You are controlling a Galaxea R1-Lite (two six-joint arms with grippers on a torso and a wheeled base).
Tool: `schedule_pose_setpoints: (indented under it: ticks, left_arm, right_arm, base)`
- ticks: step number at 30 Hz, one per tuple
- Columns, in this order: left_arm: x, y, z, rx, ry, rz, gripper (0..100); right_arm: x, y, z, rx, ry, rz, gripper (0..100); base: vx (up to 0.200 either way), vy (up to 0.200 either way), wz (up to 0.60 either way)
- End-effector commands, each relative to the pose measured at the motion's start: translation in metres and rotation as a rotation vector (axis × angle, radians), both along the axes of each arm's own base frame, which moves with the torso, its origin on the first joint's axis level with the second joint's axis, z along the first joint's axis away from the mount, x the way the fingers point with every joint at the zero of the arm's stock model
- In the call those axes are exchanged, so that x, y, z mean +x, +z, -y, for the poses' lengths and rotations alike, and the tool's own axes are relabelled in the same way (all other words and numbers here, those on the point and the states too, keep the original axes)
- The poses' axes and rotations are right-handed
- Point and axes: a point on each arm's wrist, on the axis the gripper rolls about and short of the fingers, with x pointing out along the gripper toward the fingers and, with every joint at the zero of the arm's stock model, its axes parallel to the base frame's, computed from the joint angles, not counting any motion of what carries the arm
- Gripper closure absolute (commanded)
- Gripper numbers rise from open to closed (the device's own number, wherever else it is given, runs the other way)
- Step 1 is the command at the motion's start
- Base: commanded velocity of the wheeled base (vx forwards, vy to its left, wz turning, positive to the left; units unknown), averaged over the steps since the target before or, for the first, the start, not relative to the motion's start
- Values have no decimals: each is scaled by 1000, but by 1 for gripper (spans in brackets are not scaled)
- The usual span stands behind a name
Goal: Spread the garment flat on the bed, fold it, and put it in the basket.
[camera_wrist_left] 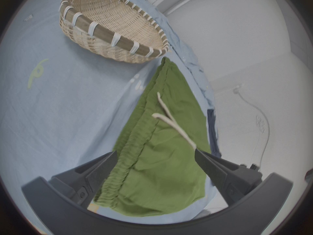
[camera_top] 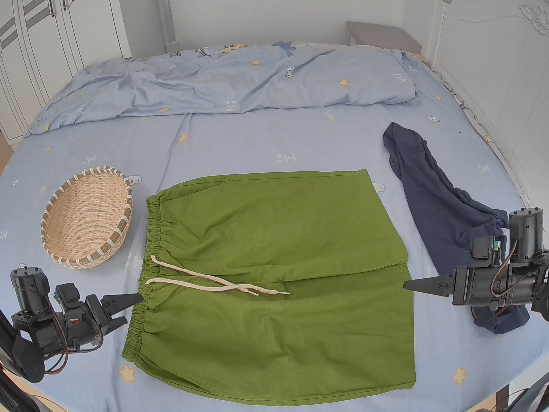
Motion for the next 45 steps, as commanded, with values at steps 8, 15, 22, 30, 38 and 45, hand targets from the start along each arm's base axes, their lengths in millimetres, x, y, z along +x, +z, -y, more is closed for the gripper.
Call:
schedule_pose_setpoints:
  ticks: [8, 15, 22, 30, 38, 45]
  left_arm:
    - [-14, -26, -2, 150, -109, -127, 0]
    - [-15, -28, -2, 152, -113, -142, 0]
    - [-17, -30, 0, 143, -128, -166, 0]
    - [-20, -29, 2, 92, -174, -175, 0]
    - [-18, -32, 1, 96, -176, -177, 100]
    - [-18, -32, 0, 95, -169, -179, 100]
  right_arm:
    - [-9, 0, -3, 4, 25, 1, 0]
    - [-7, -7, -8, -5, 46, -26, 0]
    - [-7, -10, -8, -11, 47, -36, 0]
    - [-6, -10, -8, -12, 47, -37, 0]
    - [-6, -10, -8, -12, 45, -37, 0]
    - [-3, -31, -10, -33, 55, -115, 0]
  base:
    - [0, 0, 0]
    - [0, 0, 0]
    - [0, 0, 0]
    - [0, 0, 0]
    - [0, 0, 0]
    - [0, 0, 0]
